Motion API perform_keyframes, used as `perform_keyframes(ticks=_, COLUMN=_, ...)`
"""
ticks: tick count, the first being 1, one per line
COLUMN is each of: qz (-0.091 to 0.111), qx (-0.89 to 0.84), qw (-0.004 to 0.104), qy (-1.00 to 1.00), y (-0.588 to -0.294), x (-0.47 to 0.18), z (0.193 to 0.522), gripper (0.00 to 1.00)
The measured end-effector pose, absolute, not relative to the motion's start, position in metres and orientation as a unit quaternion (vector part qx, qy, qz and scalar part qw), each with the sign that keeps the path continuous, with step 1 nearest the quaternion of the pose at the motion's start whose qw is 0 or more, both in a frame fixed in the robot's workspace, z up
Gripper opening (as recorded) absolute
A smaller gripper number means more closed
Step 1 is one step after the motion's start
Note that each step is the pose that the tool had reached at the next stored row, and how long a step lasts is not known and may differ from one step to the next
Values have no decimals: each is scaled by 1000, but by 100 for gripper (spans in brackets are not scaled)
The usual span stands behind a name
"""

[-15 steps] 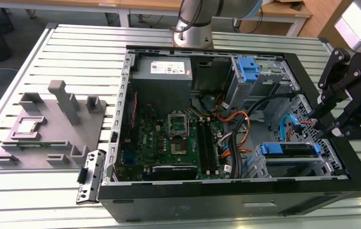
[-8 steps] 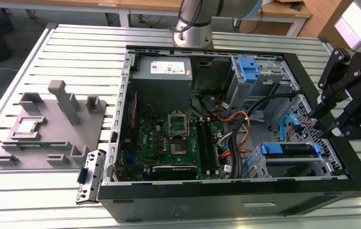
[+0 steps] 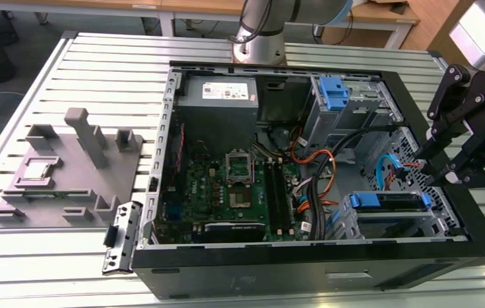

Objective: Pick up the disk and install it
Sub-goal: 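Insert the first disk wire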

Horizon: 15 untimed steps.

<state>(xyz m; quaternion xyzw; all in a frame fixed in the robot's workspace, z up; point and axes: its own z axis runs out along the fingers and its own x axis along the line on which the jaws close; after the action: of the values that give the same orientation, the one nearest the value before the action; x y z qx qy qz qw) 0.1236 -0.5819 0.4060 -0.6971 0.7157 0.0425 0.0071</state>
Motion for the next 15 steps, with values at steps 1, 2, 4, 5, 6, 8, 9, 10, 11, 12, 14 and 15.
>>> perform_keyframes(ticks=1, qz=43, qx=-697, qw=7, qy=716, y=-582, x=124, z=406, gripper=42)
perform_keyframes(ticks=2, qz=43, qx=-697, qw=7, qy=716, y=-582, x=124, z=406, gripper=42)
perform_keyframes(ticks=4, qz=43, qx=-697, qw=7, qy=716, y=-581, x=124, z=406, gripper=42)
perform_keyframes(ticks=5, qz=43, qx=-697, qw=7, qy=716, y=-581, x=124, z=405, gripper=42)
perform_keyframes(ticks=6, qz=43, qx=-697, qw=7, qy=716, y=-580, x=124, z=405, gripper=42)
perform_keyframes(ticks=8, qz=43, qx=-697, qw=8, qy=716, y=-578, x=124, z=404, gripper=42)
perform_keyframes(ticks=9, qz=43, qx=-697, qw=8, qy=716, y=-577, x=124, z=403, gripper=42)
perform_keyframes(ticks=10, qz=43, qx=-697, qw=8, qy=716, y=-576, x=124, z=403, gripper=42)
perform_keyframes(ticks=11, qz=43, qx=-697, qw=8, qy=716, y=-575, x=124, z=402, gripper=42)
perform_keyframes(ticks=12, qz=44, qx=-697, qw=8, qy=716, y=-574, x=124, z=401, gripper=42)
perform_keyframes(ticks=14, qz=44, qx=-697, qw=8, qy=716, y=-572, x=124, z=400, gripper=42)
perform_keyframes(ticks=15, qz=44, qx=-697, qw=8, qy=716, y=-571, x=124, z=400, gripper=42)
